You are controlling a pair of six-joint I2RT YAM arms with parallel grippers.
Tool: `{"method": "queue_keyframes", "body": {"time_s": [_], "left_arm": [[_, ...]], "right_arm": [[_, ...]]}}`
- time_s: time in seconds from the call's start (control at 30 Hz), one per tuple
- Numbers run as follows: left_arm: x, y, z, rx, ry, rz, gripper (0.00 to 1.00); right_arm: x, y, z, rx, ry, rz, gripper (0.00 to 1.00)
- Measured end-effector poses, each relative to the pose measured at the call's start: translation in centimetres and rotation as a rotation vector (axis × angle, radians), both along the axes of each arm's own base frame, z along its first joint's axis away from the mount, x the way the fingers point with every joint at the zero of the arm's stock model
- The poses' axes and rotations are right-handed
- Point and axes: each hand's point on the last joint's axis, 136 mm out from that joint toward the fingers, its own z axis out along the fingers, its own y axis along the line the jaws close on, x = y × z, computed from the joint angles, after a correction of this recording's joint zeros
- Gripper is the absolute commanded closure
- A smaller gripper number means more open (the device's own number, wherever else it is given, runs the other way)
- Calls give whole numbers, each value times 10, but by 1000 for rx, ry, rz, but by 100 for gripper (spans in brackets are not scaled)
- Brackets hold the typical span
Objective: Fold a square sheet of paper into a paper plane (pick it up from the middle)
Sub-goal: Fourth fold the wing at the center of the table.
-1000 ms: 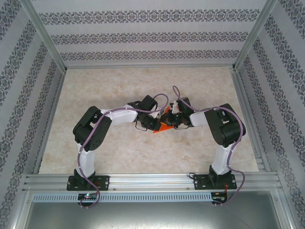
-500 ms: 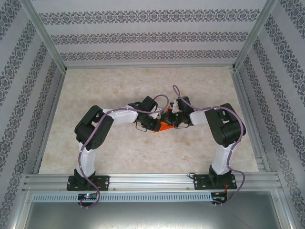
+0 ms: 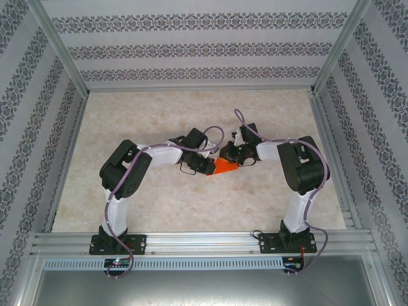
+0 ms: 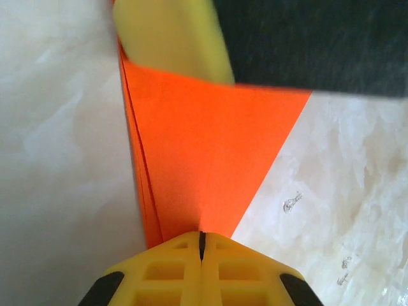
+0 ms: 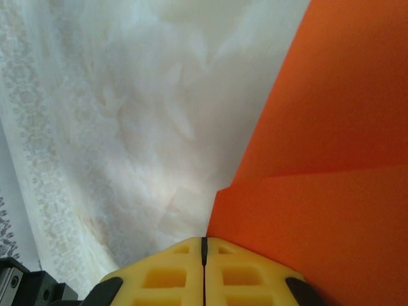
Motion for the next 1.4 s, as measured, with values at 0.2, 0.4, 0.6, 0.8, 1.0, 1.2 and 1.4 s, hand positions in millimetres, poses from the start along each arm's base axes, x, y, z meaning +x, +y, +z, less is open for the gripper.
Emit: {"method": "queue_keyframes", "body": {"time_s": [0.2, 0.4, 0.6, 0.8, 1.0, 1.2, 1.4], "left_arm": [[0, 0, 0, -13, 6, -10, 100], [-1, 0, 0, -17, 4, -18, 100], [-1, 0, 0, -27, 11, -21, 100], [-1, 0, 0, -30, 14, -23, 100], [-2, -1, 0, -34, 18, -26, 100], [-2, 0, 0, -35, 19, -26, 100], [-1, 0, 0, -39, 22, -25, 100]], "right_arm": [[13, -14, 0, -7, -13, -28, 93], [24, -24, 0, 6, -9, -50, 93], [33, -36, 0, 17, -25, -75, 93], [49, -57, 2, 25, -67, -119, 93], [59, -71, 4, 33, -98, -150, 93], [68, -89, 4, 20, -117, -197, 93], [71, -99, 6, 13, -123, -221, 93]]}}
